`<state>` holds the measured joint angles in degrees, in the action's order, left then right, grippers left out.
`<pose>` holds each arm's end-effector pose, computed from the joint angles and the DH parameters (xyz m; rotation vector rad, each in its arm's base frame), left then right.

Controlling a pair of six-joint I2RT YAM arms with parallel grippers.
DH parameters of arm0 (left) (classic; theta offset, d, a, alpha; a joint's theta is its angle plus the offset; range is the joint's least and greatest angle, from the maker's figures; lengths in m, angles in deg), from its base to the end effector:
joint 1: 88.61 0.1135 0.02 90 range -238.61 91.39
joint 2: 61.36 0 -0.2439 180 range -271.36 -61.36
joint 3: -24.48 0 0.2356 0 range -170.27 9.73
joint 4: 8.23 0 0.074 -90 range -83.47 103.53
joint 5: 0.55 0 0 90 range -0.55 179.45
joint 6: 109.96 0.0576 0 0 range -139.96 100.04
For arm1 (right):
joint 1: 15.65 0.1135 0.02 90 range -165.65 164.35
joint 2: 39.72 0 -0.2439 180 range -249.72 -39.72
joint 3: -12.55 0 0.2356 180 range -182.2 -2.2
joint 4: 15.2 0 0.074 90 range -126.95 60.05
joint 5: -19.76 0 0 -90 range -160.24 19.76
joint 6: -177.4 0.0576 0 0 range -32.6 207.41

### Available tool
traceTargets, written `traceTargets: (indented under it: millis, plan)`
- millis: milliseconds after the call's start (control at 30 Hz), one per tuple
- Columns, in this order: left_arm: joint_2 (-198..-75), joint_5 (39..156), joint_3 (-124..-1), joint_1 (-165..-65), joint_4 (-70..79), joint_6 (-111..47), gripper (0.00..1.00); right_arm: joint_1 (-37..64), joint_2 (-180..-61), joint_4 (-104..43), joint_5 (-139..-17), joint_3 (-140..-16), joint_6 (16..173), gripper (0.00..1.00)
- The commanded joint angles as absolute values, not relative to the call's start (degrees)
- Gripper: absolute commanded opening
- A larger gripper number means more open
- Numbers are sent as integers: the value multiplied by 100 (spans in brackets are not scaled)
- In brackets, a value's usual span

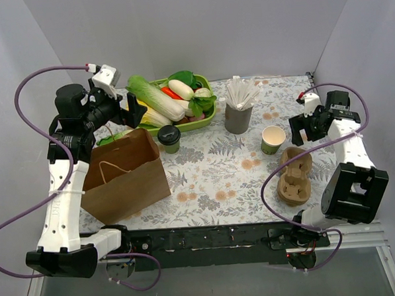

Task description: Pack the takeout coffee

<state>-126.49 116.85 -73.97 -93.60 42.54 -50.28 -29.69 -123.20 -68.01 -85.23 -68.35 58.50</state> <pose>0.2305 -0.0467 0.4267 -0.0850 1.9310 -0.8655 0.2959 -0.0586 0.2385 -0.4228 2.4538 0.0209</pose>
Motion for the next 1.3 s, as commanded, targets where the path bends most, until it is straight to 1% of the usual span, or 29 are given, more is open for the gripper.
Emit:
traceTargets:
  millis: [0,67,200,300,500,833,1067,1267]
  plan:
    - [-12342,11634,-7280,-9335,4283,-5019,98,-3085,-12084,-7081,-8545,-7067,4209,98]
    - [-12333,11626,-7228,-9335,4256,-5028,98,-3199,-12232,-7354,-8431,-7084,3601,98]
    - [-12377,11661,-7262,-9335,4212,-5054,98,-3524,-12575,-7583,-8316,-7146,3178,98]
    - [-12429,11661,-7298,-9335,4203,-5081,98,-3586,-12822,-7627,-8387,-7129,2861,97]
    - [-12456,11617,-7368,-9335,4300,-5054,98,-3622,-13015,-7908,-9028,-7084,1966,96]
    - [-12543,11564,-7438,-9335,4353,-5037,98,-3622,-13419,-7681,-9161,-7076,1884,95]
    - [-12737,11555,-7632,-9335,4370,-5019,98,-3630,-13692,-7302,-8994,-7541,1955,93]
    - [-12763,11582,-7588,-9335,4318,-5054,98,-3665,-13832,-6652,-8686,-7893,2060,93]
